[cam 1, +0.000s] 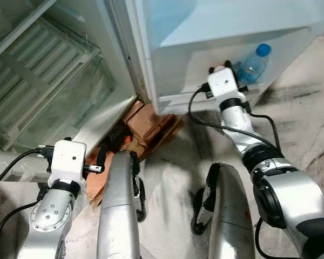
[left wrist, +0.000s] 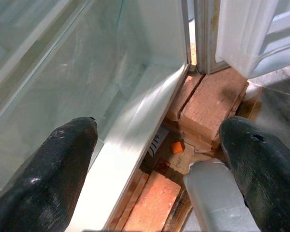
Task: Restocking fridge
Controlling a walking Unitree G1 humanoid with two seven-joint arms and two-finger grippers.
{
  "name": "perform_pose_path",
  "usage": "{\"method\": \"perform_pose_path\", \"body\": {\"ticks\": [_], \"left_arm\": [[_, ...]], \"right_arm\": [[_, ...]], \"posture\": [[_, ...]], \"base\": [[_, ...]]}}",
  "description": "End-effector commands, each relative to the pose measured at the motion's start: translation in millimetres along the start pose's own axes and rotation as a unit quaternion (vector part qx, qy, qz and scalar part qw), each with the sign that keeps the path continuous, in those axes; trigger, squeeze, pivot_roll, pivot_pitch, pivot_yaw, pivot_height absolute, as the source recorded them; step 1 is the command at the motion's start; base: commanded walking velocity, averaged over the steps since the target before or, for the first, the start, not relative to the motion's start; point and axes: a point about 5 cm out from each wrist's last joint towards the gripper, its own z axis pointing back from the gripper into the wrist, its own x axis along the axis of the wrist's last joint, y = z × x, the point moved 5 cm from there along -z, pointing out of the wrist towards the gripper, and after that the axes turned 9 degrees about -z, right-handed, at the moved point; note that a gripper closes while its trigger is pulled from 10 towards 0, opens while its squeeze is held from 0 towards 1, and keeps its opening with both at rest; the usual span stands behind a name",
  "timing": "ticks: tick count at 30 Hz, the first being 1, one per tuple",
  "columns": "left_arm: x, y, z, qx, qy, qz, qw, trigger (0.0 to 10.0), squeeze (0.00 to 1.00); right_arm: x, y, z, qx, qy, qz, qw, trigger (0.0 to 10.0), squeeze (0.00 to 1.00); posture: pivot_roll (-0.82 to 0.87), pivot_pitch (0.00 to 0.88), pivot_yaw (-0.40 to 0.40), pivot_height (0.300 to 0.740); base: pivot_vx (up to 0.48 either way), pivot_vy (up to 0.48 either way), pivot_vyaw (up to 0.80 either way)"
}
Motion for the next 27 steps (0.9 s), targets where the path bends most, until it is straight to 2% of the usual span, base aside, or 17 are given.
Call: {"method": "perform_pose_path", "body": {"ticks": [1,2,3,4,11,16,19,23,27], "left_arm": [[-11,-2.7,3.2,-0.008,0.024,-0.004,1.000,10.0,0.00],[-11,-3.2,2.5,-0.009,0.024,-0.004,1.000,10.0,0.00],[-11,-4.0,1.1,-0.011,0.023,-0.004,1.000,10.0,0.00],[-11,-4.5,0.5,-0.012,0.023,-0.004,1.000,10.0,0.00],[-9,-7.6,-7.6,-0.017,0.018,-0.005,1.000,10.0,0.00],[-9,-8.8,-13.8,-0.019,0.015,-0.006,1.000,10.0,0.00],[-9,-9.9,-21.6,-0.018,0.011,-0.005,1.000,10.0,0.00],[-6,-10.9,-29.2,-0.014,0.001,0.000,1.000,10.0,0.00],[-5,-15.6,-38.6,-0.014,-0.005,0.006,1.000,10.0,0.00]], "right_arm": [[-30,-16.7,9.0,-0.030,0.064,-0.009,0.997,10.0,0.00],[-33,-19.7,9.4,-0.036,0.074,-0.019,0.996,10.0,0.22],[-37,-22.4,9.9,-0.042,0.086,-0.035,0.995,10.0,0.64],[-37,-23.4,9.8,-0.044,0.089,-0.041,0.994,10.0,1.00],[-34,-27.5,5.8,-0.065,0.096,-0.076,0.990,10.0,1.00],[-18,-30.8,-3.9,-0.067,0.077,-0.084,0.991,10.0,1.00],[-9,-29.3,-9.4,-0.053,0.069,-0.097,0.991,10.0,1.00],[5,-25.5,-15.4,-0.025,0.044,-0.091,0.995,10.0,1.00],[1,-24.5,-13.5,-0.012,0.050,-0.094,0.994,10.0,1.00]], "posture": [[0.27,0.408,0.074,0.570],[0.27,0.406,0.075,0.570],[0.27,0.405,0.075,0.570],[0.26,0.403,0.075,0.570],[0.26,0.389,0.078,0.570],[0.25,0.360,0.073,0.570],[0.23,0.338,0.067,0.570],[0.21,0.305,0.053,0.570],[0.17,0.262,0.030,0.570]], "base": [[0.000,0.000,0.00],[0.000,0.000,0.00],[0.000,0.000,0.00],[0.000,0.000,0.00],[0.000,0.000,0.00],[0.000,0.000,0.00],[0.000,0.000,0.00],[0.000,0.000,0.00],[0.000,0.000,0.00]]}}
